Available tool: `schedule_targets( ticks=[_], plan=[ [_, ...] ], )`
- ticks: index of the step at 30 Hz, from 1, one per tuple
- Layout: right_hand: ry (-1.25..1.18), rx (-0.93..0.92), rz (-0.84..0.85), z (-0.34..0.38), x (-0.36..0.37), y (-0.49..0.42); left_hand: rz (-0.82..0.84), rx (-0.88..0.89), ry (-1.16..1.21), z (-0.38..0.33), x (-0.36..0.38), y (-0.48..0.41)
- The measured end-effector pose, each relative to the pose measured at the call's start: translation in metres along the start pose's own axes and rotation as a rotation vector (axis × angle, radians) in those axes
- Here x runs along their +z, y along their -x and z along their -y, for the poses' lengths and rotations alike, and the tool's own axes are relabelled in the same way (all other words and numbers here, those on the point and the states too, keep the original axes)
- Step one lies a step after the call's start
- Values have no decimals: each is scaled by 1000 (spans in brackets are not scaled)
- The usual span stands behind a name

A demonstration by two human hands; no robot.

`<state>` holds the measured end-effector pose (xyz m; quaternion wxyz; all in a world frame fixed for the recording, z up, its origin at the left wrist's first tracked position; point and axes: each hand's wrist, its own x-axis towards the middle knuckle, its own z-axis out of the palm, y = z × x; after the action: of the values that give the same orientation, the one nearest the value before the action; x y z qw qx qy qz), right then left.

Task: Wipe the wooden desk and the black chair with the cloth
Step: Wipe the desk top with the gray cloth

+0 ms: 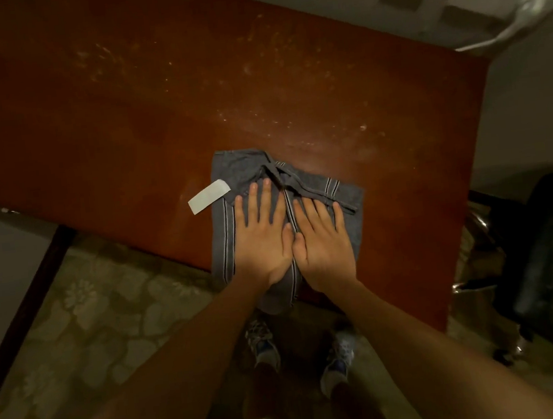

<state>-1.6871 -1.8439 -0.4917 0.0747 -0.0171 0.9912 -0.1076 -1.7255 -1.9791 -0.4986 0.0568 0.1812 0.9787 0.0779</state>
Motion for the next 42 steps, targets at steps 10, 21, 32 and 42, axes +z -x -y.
schedule_targets(
  ticks=[10,21,32,42],
  plan=[
    [-3,149,-14,-84,-8,67,34,102,-13,-102,18,9],
    [-31,252,-69,-127,-13,89,80,176,-46,-156,25,-3],
    [8,295,-96,-195,-37,36,57,244,-35,-198,30,-84],
    [11,328,-128,-244,-58,-46,33,272,-43,-213,28,-181]
  ],
)
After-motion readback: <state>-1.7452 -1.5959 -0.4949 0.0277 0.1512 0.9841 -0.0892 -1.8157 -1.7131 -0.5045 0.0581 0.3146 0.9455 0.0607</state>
